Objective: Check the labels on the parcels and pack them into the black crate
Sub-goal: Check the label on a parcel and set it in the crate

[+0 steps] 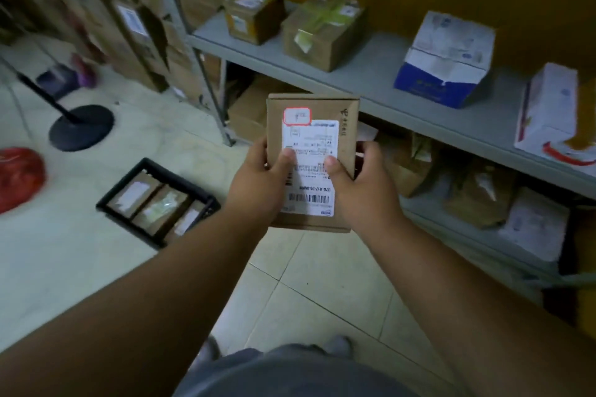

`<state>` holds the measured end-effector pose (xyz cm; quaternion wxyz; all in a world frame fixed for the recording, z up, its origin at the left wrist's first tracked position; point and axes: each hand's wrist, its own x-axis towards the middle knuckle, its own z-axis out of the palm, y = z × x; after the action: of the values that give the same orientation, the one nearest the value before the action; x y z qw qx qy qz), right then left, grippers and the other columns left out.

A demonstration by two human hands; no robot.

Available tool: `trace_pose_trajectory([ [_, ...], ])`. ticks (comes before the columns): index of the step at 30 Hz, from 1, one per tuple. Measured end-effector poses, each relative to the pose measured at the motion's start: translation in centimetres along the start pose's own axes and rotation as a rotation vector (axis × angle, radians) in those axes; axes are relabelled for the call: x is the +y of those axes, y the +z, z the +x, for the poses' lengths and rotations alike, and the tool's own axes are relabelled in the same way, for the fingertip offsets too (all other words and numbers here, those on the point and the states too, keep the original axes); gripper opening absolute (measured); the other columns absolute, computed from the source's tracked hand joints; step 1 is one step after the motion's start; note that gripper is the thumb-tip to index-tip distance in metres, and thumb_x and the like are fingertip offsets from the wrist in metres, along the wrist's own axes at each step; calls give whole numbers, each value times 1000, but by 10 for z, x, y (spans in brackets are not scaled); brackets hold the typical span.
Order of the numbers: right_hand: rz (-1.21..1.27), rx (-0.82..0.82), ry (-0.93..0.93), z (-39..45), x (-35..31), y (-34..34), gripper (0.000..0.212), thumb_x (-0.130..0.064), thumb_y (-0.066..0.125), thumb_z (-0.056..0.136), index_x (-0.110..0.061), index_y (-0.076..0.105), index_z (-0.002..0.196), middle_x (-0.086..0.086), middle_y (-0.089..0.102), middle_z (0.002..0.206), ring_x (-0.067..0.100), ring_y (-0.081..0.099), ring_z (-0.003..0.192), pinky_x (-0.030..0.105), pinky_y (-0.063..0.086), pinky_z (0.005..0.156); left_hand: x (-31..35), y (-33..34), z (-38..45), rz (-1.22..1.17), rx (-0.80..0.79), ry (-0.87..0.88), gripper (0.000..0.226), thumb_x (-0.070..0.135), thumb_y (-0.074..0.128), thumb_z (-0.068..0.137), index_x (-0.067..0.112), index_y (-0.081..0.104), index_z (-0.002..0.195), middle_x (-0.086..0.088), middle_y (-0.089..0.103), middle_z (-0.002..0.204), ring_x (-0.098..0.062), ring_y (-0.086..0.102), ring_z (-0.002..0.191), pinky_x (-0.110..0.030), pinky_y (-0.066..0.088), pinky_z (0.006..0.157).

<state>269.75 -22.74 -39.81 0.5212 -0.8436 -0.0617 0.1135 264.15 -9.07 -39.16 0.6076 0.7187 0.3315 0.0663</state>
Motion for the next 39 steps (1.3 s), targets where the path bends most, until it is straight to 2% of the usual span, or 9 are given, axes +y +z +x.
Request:
trace_pose_trajectory([
  [4,-3,-96,-76,-24,-28,62,32,-33,61,97,-36,37,118,-13,59,112,4,63,90,17,57,62,-22,-76,-11,-52,32,-10,26,35,52,100,53,50,119,14,68,109,-12,69,96,-42,61,80],
  [8,55,-116,-184,-53,-69,164,47,-19,65,94,-32,42,133,-8,51,139,-4,45,114,0,41,72,-45,-188,-17,84,153,57,36,26,54,99,53,48,124,22,62,104,-1,63,94,-19,52,68],
  [11,112,-123,-259,-77,-101,242,49,-18,68,92,-37,43,129,-6,51,138,-2,49,118,12,47,87,-59,-272,-21,142,234,80,38,23,51,101,50,47,129,21,61,102,4,59,82,-7,43,52],
  [17,139,-137,-281,-111,-150,363,45,-26,68,91,-35,50,131,-8,53,131,12,57,120,38,52,100,-88,-400,-18,224,279,108,50,20,48,101,52,42,139,14,61,110,7,55,91,-12,36,67],
  [22,88,-152,-249,-95,-168,402,43,-33,65,94,-34,48,132,-9,52,129,7,51,117,30,47,97,-100,-442,21,112,278,46,48,11,43,102,44,44,136,18,65,101,12,60,79,-8,40,57],
  [26,53,-135,-199,-48,-170,431,35,-37,62,94,-28,46,123,-5,55,126,15,59,114,29,54,89,-109,-447,71,37,282,0,30,12,40,104,33,53,121,16,66,105,6,61,90,-17,48,77],
  [30,-17,-179,-152,3,-173,468,26,-43,58,95,-27,46,112,0,57,120,16,66,101,28,60,70,-103,-460,118,63,258,-49,39,10,40,103,45,55,111,26,63,98,9,58,94,-11,41,71],
  [35,-105,-226,-131,60,-196,516,21,-42,55,97,-25,54,108,-2,61,113,11,61,86,21,42,59,-83,-489,179,119,230,-54,55,3,37,99,56,51,101,21,61,98,2,61,92,-15,48,70],
  [39,-146,-201,-117,92,-204,535,21,-42,55,96,-26,59,109,-4,63,110,11,61,87,23,41,61,-82,-503,225,139,193,-65,58,7,35,98,60,52,114,6,59,121,-17,63,109,-40,59,85],
])
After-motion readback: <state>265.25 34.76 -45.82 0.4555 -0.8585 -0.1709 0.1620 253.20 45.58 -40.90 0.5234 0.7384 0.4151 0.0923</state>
